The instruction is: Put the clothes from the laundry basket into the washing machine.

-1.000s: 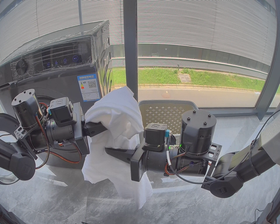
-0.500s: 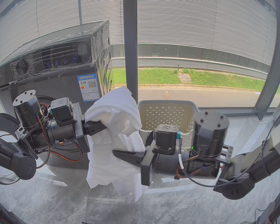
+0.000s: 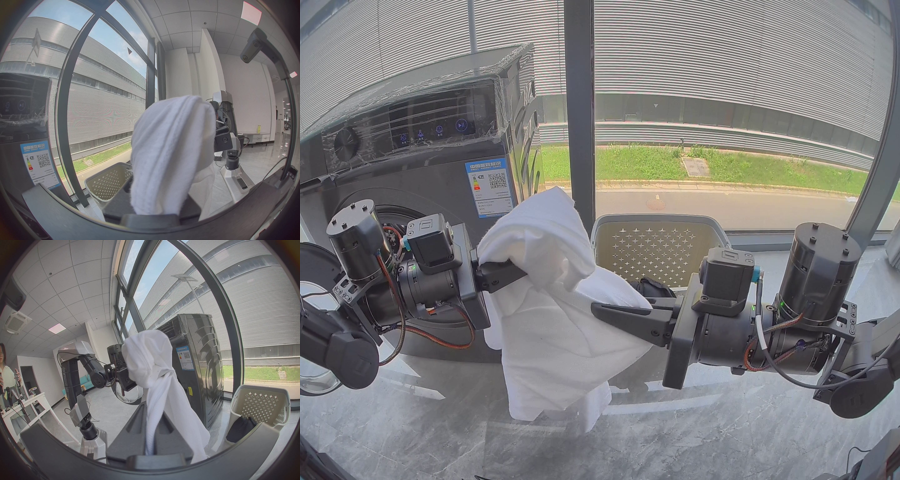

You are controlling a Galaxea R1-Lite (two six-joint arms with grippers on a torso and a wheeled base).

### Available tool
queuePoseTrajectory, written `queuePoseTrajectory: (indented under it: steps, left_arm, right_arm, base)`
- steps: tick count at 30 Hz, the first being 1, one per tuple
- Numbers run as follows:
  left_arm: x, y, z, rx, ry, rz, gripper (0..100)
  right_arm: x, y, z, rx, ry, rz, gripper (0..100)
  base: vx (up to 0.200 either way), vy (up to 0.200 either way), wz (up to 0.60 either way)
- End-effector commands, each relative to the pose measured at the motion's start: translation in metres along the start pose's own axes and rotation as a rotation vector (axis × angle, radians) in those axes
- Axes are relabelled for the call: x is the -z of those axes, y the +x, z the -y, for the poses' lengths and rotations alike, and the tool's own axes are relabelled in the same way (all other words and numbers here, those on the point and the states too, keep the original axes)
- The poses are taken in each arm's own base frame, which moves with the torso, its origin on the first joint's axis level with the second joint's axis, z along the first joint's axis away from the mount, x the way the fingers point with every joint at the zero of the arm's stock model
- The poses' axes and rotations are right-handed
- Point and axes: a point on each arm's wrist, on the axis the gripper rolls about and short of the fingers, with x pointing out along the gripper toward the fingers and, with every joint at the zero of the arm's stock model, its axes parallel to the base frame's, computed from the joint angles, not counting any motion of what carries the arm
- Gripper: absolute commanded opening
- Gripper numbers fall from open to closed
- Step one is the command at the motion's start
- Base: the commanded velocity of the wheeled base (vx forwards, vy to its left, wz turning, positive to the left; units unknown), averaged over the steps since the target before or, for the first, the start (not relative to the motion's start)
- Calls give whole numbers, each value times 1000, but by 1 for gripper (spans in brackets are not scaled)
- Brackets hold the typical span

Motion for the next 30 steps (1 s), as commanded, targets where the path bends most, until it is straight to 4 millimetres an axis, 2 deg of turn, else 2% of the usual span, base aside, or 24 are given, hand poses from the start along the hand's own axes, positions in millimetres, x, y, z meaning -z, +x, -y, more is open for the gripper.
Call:
queuePoseTrajectory:
  steps: [1,2,3,11,24,27,30]
  left_arm:
    - [-2,1,5,16,3,5,0]
    - [-4,1,6,22,7,10,0]
    - [-4,1,6,22,7,10,100]
    - [-9,3,9,30,5,52,100]
    - [8,-10,20,27,-9,36,100]
    - [24,-18,29,70,-53,-10,100]
    - [42,-29,44,212,-89,-38,100]
  right_arm:
    - [-6,-4,-2,-2,-7,22,0]
    - [-6,-4,-2,-2,-7,22,0]
    - [-6,-4,-2,-2,-7,22,0]
    - [-6,-4,-2,-2,-7,23,0]
    - [-7,-4,-2,-8,-6,23,0]
    - [-11,-8,-6,-30,-10,34,0]
    - [-20,-20,-13,-98,-27,58,0]
  base:
    - [0,0,0]
    - [0,0,0]
    - [0,0,0]
    - [0,0,0]
    - [0,0,0]
    - [0,0,0]
    - [0,0,0]
